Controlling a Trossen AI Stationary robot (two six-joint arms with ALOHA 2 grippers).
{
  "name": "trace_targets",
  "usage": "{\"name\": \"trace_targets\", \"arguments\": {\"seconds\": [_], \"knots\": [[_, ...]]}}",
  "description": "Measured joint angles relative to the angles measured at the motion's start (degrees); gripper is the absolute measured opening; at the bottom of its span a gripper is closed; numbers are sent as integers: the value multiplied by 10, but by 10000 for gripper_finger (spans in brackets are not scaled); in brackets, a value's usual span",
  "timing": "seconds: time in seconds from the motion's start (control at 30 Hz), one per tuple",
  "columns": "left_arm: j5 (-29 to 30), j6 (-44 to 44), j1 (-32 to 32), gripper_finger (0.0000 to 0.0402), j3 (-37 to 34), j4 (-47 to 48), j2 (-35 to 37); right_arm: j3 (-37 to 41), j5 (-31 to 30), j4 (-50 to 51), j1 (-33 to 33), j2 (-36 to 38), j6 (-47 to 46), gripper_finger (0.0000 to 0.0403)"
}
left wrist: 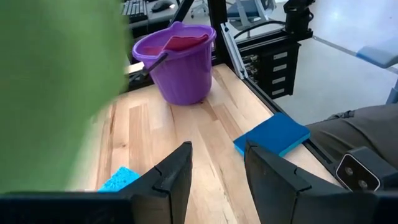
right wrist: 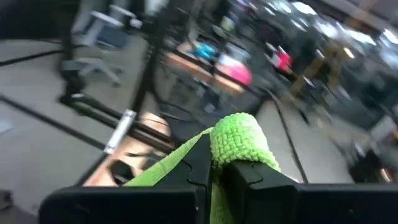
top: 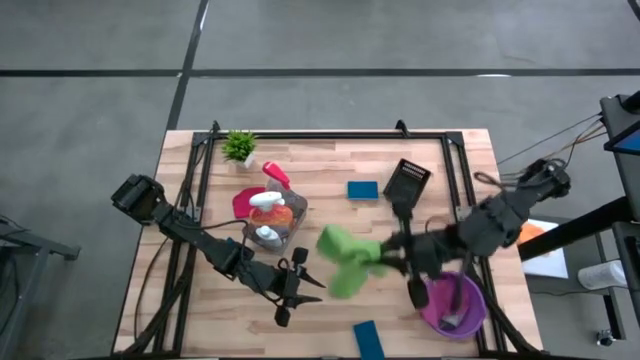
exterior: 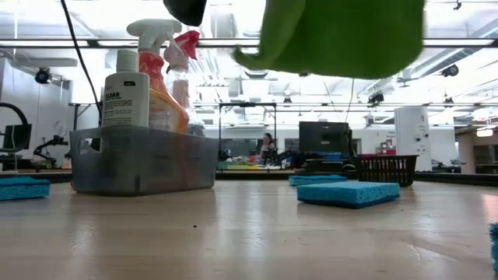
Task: Pick & Place Kitchen Items
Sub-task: Put the green microfiber cloth into the purple bucket
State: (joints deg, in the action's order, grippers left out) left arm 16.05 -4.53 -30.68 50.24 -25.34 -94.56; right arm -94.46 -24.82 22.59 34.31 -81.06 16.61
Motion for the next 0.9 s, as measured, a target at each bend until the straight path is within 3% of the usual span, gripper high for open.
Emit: {"name": "trace_targets", "arguments": {"seconds": [0.17, 0.43, 0.6, 0.73, 0.9], "knots": [[0, 0, 0, 148, 0, 0, 0, 81, 99, -128, 42, -1, 68, 18], [0, 0, 0, 148, 0, 0, 0, 294, 236, -442, 52, 10, 131, 18], [0, 0, 0, 148, 0, 1, 0, 371, 261, -493, 68, 58, 97, 18], [0, 0, 0, 148, 0, 12, 0, 408, 227, -471, 107, 116, 77, 18], [0, 0, 0, 147, 0, 12, 0, 395, 52, -384, 185, 204, 76, 18]]}}
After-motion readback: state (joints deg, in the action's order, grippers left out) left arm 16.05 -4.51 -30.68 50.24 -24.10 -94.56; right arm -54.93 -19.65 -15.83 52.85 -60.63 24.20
